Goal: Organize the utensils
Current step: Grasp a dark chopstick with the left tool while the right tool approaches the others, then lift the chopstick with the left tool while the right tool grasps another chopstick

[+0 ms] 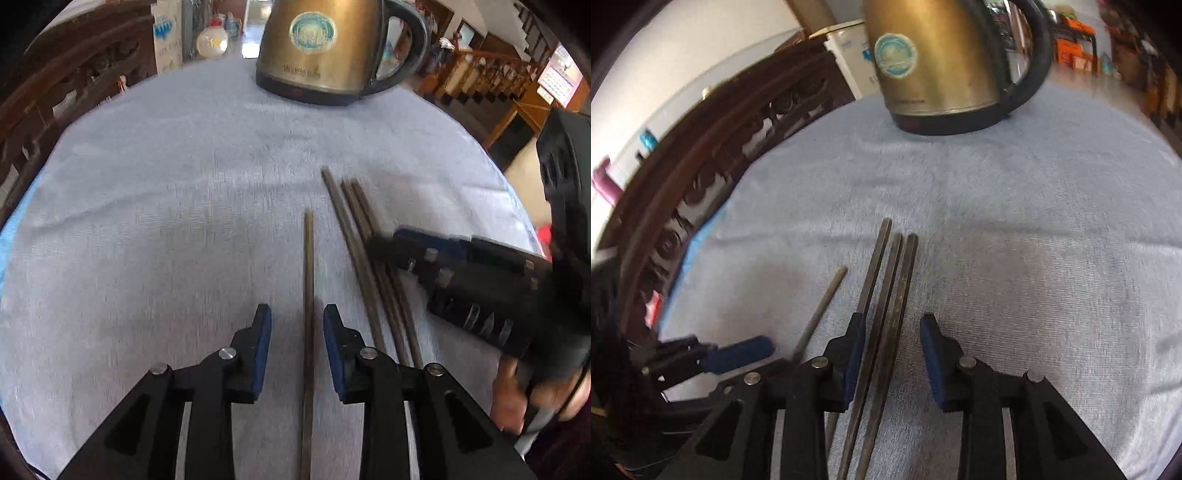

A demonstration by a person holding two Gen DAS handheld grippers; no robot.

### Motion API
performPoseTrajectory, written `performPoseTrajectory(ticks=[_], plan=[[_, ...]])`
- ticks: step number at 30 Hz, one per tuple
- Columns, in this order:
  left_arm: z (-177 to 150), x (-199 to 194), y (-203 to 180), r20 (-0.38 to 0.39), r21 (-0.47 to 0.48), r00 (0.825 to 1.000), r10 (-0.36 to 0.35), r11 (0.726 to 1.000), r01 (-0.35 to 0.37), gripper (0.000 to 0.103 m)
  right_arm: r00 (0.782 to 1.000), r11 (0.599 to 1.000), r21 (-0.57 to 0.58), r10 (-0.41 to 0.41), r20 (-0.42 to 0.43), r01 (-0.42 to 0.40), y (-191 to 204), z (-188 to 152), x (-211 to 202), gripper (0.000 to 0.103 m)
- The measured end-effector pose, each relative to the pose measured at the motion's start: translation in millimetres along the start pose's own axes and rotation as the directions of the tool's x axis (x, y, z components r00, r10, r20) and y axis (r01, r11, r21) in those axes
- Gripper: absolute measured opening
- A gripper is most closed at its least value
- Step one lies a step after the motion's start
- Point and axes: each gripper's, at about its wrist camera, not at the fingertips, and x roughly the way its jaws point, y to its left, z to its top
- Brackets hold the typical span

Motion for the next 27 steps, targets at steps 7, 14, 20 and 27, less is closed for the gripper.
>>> performPoseTrajectory(ticks=[7,14,20,27], plan=[[7.0,-0.1,4.7,0.007,-0.001,0.999,0.047,0.999,-0.047,0.018,0.992,0.987,-0.1,-0.122,0.035,0.125,4.7,-1.6,3.5,0.022],[12.5,-0.9,15.6,-0.005,-0.017,1.0,0.014,1.0,-0.014,0.017,0.999,0.994,0.106,-0.03,0.043,0.025,-44.8,3.3,-15.7,0.023],[24.4,7.2,9.7,0.005,-0.005,0.999,0.053,0.999,-0.053,0.012,0.997,0.988,0.153,-0.044,0.058,0.035,-60.0,14.3,-24.9,0.025],[27.3,8.6,25.1,0.02,-0.078,1.0,0.023,0.997,-0.021,0.005,0.994,0.994,0.012,-0.109,-0.024,0.109,-15.8,21.8,9.6,0.025]])
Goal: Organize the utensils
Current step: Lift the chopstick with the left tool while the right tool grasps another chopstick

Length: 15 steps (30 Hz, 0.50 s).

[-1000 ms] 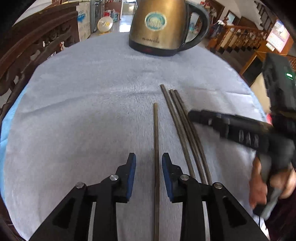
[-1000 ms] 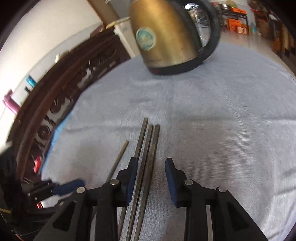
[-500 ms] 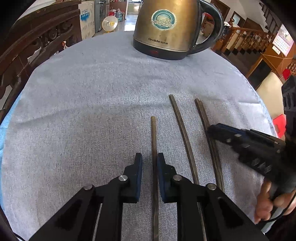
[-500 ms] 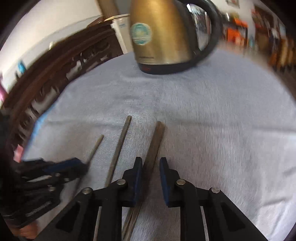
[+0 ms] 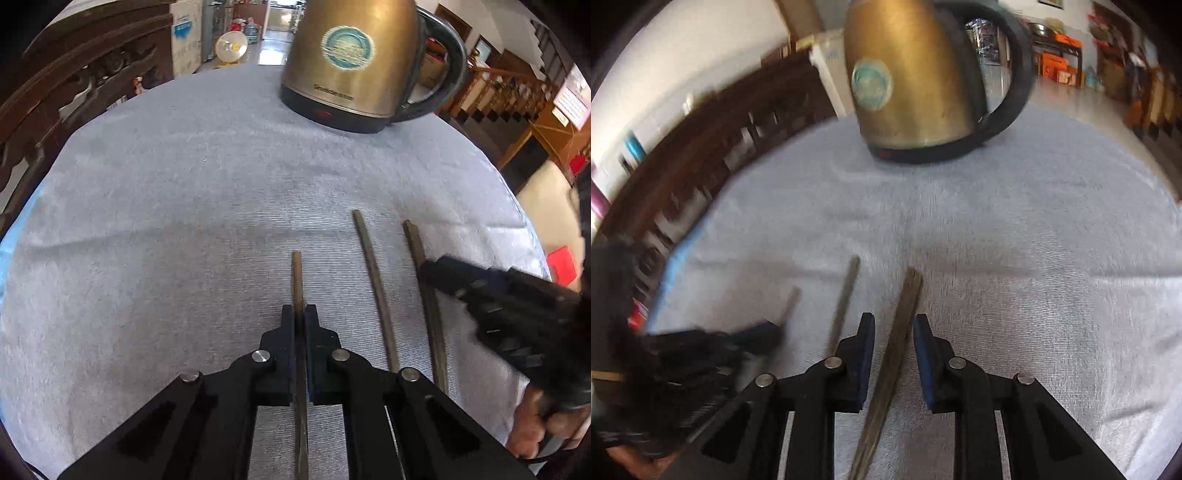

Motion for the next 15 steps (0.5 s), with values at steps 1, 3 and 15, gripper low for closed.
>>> performPoseTrajectory(ticks=[1,3,15], plan=[[-0.9,-1.6,3.1,0.005,-0.009,1.0,-0.005,1.0,0.005,0.005,1.0,1.0,-0.009,-0.018,-0.025,0.018,3.0,-1.3,6.5,0.026],[-2.3,-4.6,7.6,0.017,-0.031,1.0,-0.011,0.999,0.012,0.005,0.998,0.997,-0.05,-0.059,-0.004,0.059,11.5,-1.4,7.6,0.015],[-26.2,-96.6,9.4,0.199,-0.026,0.976,-0.093,0.995,0.1,0.005,0.972,0.984,0.062,0.153,0.181,-0.166,-12.8,-24.4,-72.1,0.012]])
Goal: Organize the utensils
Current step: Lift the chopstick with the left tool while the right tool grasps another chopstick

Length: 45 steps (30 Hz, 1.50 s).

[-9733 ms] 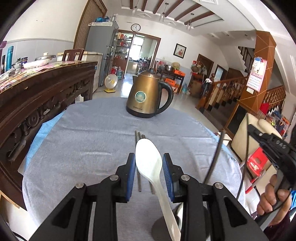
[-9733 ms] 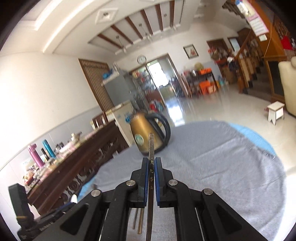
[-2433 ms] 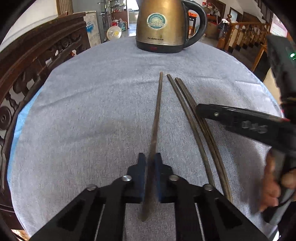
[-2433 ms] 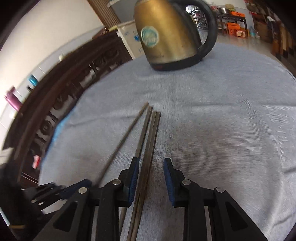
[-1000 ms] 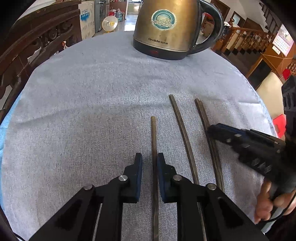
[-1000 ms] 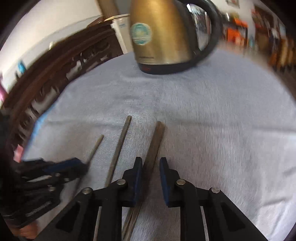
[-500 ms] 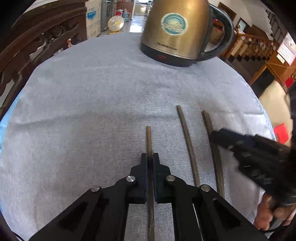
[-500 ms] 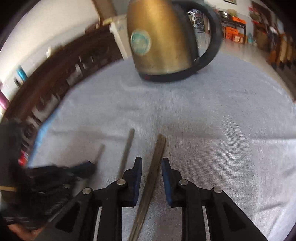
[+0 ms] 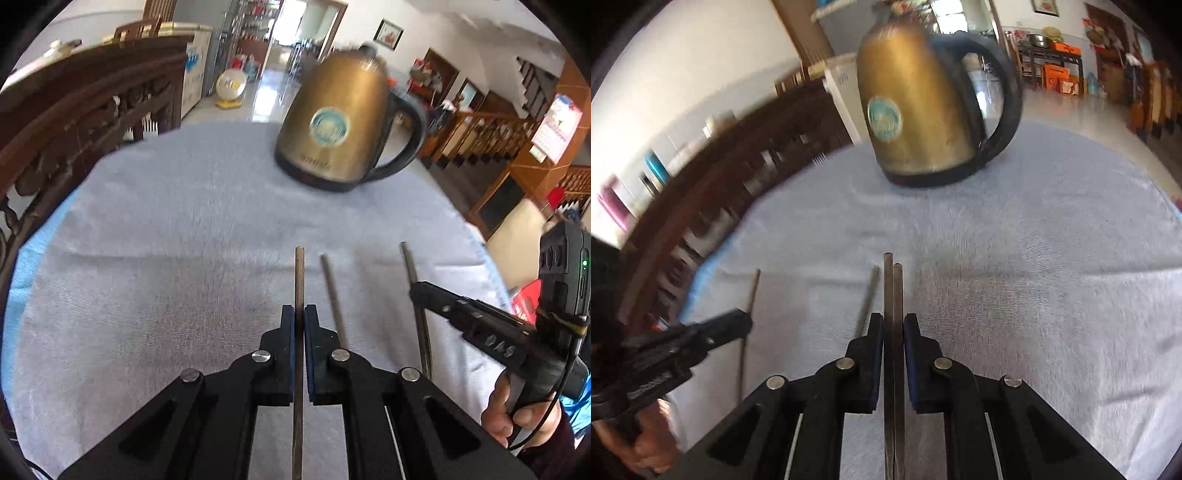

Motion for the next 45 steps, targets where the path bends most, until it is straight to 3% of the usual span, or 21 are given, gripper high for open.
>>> performPoseTrajectory(ticks=[6,11,13,15,18,21,24,30,33,40,44,45], plan=[[-6.2,-34.6,-15.6,0.088,0.03,0.996,-0.019,0.999,0.017,0.005,0.981,0.984,0.116,0.115,0.155,-0.134,-18.7,-11.8,-54.3,0.012],[-10.5,-42.8,-26.7,0.108,0.042,0.994,-0.021,0.999,0.017,0.005,0.988,0.976,0.187,0.084,0.132,-0.108,-32.8,-11.1,-66.1,0.016],[-11.3,-45.2,-28.1,0.118,0.039,0.993,-0.019,0.999,0.015,0.005,0.989,0.961,0.244,0.109,0.104,-0.132,-42.1,-12.8,-67.7,0.016],[-13.7,-50.2,-28.6,0.124,0.038,0.992,-0.017,0.999,0.013,0.005,0.982,0.95,0.269,0.129,0.135,-0.162,-51.6,-14.7,-66.2,0.016],[-14.3,-51.8,-29.5,0.129,0.041,0.992,-0.012,0.999,0.007,0.005,0.983,0.953,0.271,0.094,0.155,-0.134,-61.5,-18.3,-72.9,0.016],[-14.4,-50.3,-31.7,0.133,0.046,0.991,-0.007,0.999,0.001,0.005,0.998,0.954,0.298,-0.003,0.062,-0.016,-74.9,-19.7,-54.8,0.018],[-15.2,-48.3,-32.5,0.134,0.049,0.991,-0.006,0.999,0.0,0.005,1.0,0.953,0.303,0.0,-0.009,0.003,-77.3,-23.1,-31.2,0.018],[-14.8,-46.5,-31.3,0.13,0.048,0.992,0.003,0.999,-0.009,0.005,0.992,0.977,0.209,-0.008,-0.127,0.035,-43.9,-22.7,19.9,0.018],[-14.9,-46.7,-31.2,0.132,0.047,0.991,0.0,0.999,-0.007,0.005,0.979,0.986,0.126,-0.088,-0.186,0.112,-23.4,-23.9,41.4,0.018],[-14.8,-44.5,-30.4,0.128,0.044,0.992,-0.013,0.999,0.008,0.005,0.952,0.972,0.021,-0.224,-0.208,0.233,-5.8,-12.8,63.1,0.015],[-15.6,-45.8,-29.2,0.126,0.04,0.992,-0.01,0.999,0.005,0.005,0.947,0.97,0.059,-0.217,-0.236,0.237,-15.2,0.6,69.8,0.015],[-15.8,-46.4,-29.1,0.124,0.038,0.992,-0.012,0.999,0.007,0.005,0.948,0.971,0.067,-0.206,-0.241,0.228,-18.0,0.8,69.5,0.007]])
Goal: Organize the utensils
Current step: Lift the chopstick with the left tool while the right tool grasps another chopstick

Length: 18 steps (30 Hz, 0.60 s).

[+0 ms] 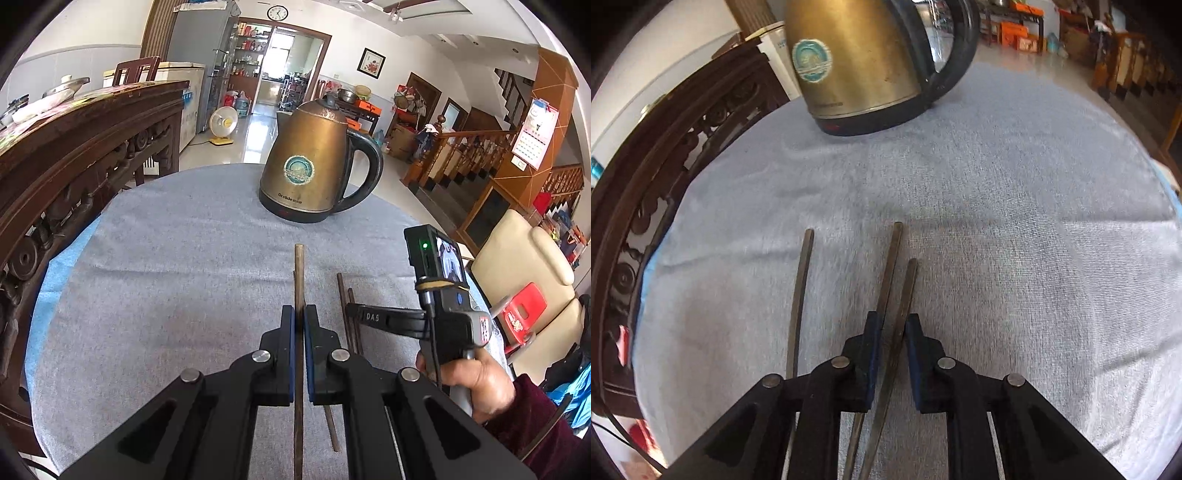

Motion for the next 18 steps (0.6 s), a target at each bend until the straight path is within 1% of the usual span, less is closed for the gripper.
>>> performPoseTrajectory(ticks=[3,4,5,7,8,9,10,11,13,14,16,18], plan=[[-1.3,-3.8,-0.2,0.004,0.001,1.0,0.003,1.0,-0.003,0.005,1.0,0.999,0.019,0.028,0.011,-0.029,-10.5,-4.4,-3.3,0.006],[-1.5,-6.0,-0.8,0.006,0.001,1.0,0.003,1.0,-0.003,0.005,0.997,0.997,0.041,0.071,0.03,-0.072,-16.5,-8.7,-6.9,0.002],[-1.8,-7.9,-1.3,0.007,0.002,1.0,0.003,1.0,-0.003,0.005,0.993,0.992,0.055,0.109,0.055,-0.112,-21.9,-13.6,-12.7,0.0],[-2.9,-12.4,-3.4,0.013,0.006,1.0,0.004,1.0,-0.004,0.005,0.987,0.989,0.073,0.122,0.104,-0.13,-32.9,-24.2,-28.8,0.001],[-3.4,-15.7,-4.8,0.02,0.009,1.0,0.003,1.0,-0.003,0.005,0.983,0.986,0.079,0.139,0.12,-0.149,-37.1,-27.5,-34.8,0.001],[-3.7,-18.3,-5.6,0.025,0.012,1.0,0.002,1.0,-0.002,0.005,0.974,0.98,0.086,0.168,0.152,-0.182,-43.4,-33.2,-46.2,0.001],[-4.2,-20.9,-6.6,0.03,0.016,1.0,0.001,1.0,-0.002,0.005,0.968,0.979,0.088,0.167,0.187,-0.185,-49.7,-38.7,-59.1,0.001],[-4.2,-22.6,-6.7,0.032,0.016,0.999,0.004,1.0,-0.005,0.005,0.968,0.98,0.092,0.156,0.196,-0.176,-53.1,-41.3,-65.0,0.001],[-5.6,-25.8,-5.4,0.034,0.005,0.999,0.009,1.0,-0.009,0.005,0.97,0.977,0.094,0.173,0.173,-0.191,-59.1,-41.6,-70.7,0.002],[-6.5,-27.8,-4.3,0.035,-0.004,0.999,0.008,1.0,-0.007,0.005,0.971,0.975,0.088,0.19,0.145,-0.204,-59.3,-39.7,-69.7,0.004],[-8.0,-31.0,-2.8,0.04,-0.011,0.999,0.012,1.0,-0.011,0.005,0.975,0.974,0.081,0.207,0.078,-0.213,-54.2,-35.3,-61.0,0.005],[-9.2,-33.6,-1.0,0.045,-0.018,0.999,0.016,1.0,-0.015,0.005,0.978,0.977,0.06,0.204,0.052,-0.207,-43.9,-38.1,-53.9,0.005]])
